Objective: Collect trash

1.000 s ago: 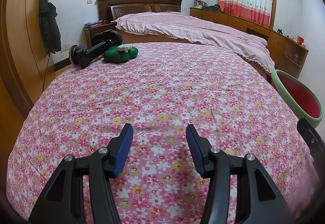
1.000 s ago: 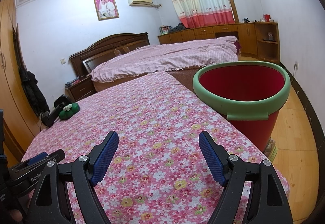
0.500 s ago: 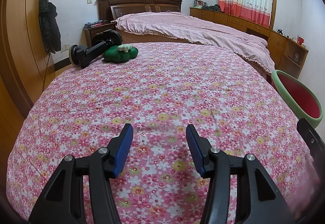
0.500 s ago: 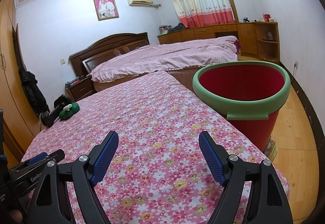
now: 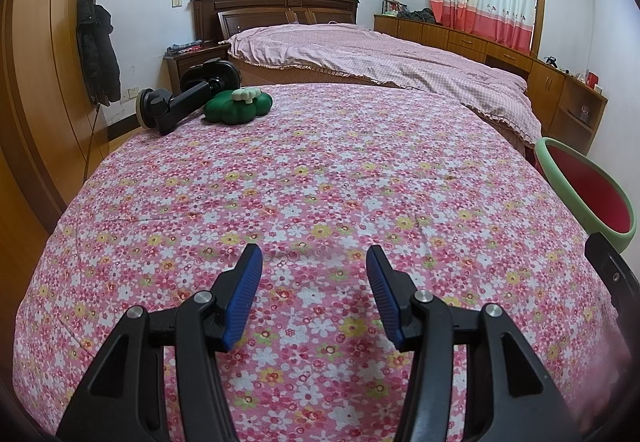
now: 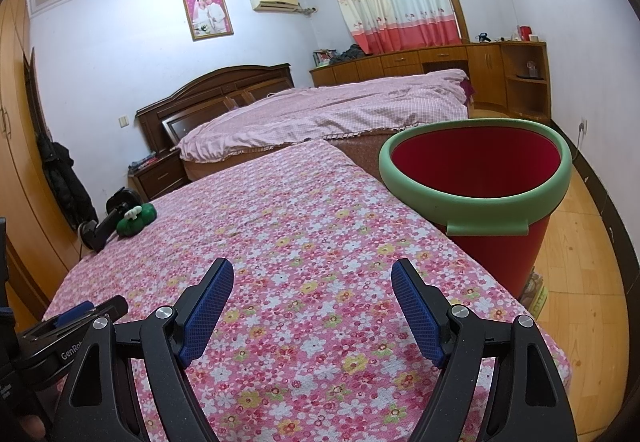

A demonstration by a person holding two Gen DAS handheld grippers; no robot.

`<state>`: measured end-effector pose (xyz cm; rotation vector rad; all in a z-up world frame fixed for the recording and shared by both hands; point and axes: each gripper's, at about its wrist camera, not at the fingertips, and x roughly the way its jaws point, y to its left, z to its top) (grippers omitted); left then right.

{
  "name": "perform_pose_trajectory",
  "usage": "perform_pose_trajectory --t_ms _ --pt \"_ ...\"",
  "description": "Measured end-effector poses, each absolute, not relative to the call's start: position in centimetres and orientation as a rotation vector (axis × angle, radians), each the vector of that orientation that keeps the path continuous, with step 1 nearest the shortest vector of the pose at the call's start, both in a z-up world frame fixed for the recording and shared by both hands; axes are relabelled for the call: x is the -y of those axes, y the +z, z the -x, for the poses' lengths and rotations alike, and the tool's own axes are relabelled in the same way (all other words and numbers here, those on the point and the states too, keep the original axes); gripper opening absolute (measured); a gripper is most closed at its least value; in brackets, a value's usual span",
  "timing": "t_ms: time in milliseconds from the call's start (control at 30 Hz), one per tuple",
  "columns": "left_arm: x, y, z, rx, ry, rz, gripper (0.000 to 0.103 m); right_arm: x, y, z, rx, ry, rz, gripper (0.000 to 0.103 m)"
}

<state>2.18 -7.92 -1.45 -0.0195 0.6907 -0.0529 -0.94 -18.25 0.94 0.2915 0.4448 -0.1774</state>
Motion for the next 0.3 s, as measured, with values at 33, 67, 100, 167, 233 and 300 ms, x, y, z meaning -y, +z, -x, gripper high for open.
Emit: perform_pose_trajectory --t_ms 33,67,100,167,233,300 --pt "7.96 -1.45 -2.17 -0.691 -0.053 0.02 0.054 18.29 0.96 0.91 -0.445 -0.177 -0.291 0.082" --pt "7.91 -1.44 -2.17 -0.691 -0.053 0.021 0.054 18.26 0.95 0.93 -0.445 -0.177 -0.291 0.082" --pt "7.94 -1.45 -2.19 -0.691 -0.054 0.02 0.054 18.28 0.95 0.92 -0.445 -0.177 -0.291 0.082" --pt "7.95 -1.47 -2.12 -0.692 -0.052 0.021 0.054 18.28 0.95 0.93 -0.445 -0.177 -0.291 0.082" --pt "7.92 -1.47 -2.07 -0.694 -0.051 0.022 0.054 18.29 0.95 0.94 -0.446 -0.177 -0.292 0.082" --pt "8.02 -1.47 -1.89 -0.695 -0.05 0.022 0.054 18.27 0.96 0.95 -0.445 -0.177 -0.292 0.082"
